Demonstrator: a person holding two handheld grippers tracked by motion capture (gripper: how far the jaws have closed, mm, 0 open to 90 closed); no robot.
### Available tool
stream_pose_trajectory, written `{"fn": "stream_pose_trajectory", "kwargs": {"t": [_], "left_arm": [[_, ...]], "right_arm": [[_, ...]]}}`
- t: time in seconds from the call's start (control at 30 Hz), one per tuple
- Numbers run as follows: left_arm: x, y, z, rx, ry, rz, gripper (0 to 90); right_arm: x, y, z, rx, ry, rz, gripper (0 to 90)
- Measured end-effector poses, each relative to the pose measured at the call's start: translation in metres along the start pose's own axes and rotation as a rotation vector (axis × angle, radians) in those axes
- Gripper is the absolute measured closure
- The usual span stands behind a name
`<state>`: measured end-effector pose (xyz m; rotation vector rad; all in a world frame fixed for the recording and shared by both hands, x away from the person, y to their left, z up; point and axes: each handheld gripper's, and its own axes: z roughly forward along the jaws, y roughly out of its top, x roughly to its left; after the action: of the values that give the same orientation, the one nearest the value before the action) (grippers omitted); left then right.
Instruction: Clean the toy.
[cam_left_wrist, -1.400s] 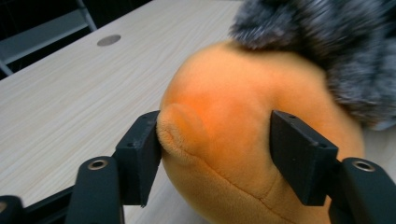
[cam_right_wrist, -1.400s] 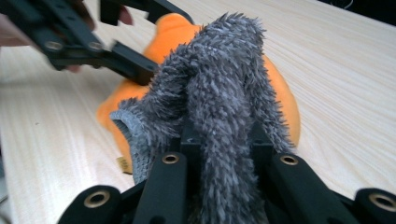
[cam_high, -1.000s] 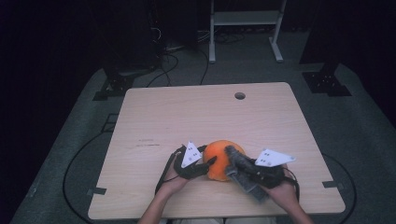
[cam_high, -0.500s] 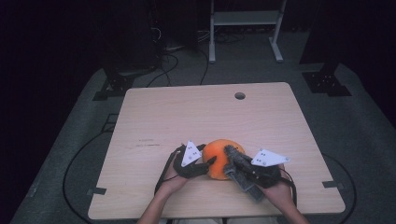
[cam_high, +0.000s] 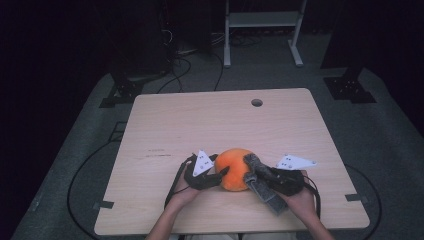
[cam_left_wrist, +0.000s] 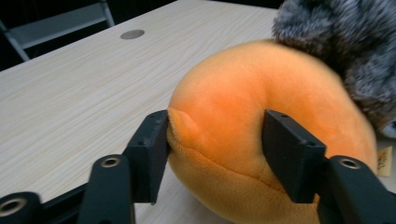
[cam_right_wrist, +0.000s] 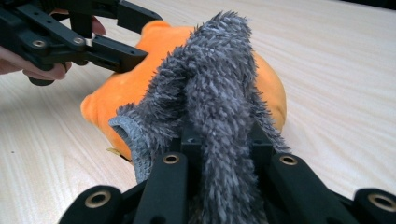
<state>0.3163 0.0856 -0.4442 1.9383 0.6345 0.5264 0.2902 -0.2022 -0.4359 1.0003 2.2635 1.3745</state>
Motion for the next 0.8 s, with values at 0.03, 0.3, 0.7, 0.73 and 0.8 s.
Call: {"fn": "stream_pose_trajectory", "kwargs": {"t": [0.03, 0.3, 0.7, 0.73, 0.8], "left_arm": [[0.001, 0.0, 0.0, 0.006, 0.0, 0.002, 40.9], [0.002, -0.002, 0.0, 0.02, 0.001, 0.007, 41.9], [0.004, 0.009, -0.005, 0.005, -0.105, -0.115, 23.9], [0.003, 0.01, -0.003, 0.024, -0.109, -0.127, 23.9], [-0.001, 0.007, 0.003, 0.054, -0.118, -0.114, 25.9]], "right_arm": [[0.002, 0.0, -0.001, -0.001, -0.009, -0.01, 74.6], [0.013, 0.003, 0.002, 0.005, 0.007, -0.064, 74.7], [-0.002, 0.001, 0.0, 0.056, 0.046, -0.024, 74.2], [-0.002, 0.001, 0.0, 0.056, 0.046, -0.024, 74.2], [0.003, -0.002, -0.004, 0.083, 0.076, -0.049, 74.1]]}}
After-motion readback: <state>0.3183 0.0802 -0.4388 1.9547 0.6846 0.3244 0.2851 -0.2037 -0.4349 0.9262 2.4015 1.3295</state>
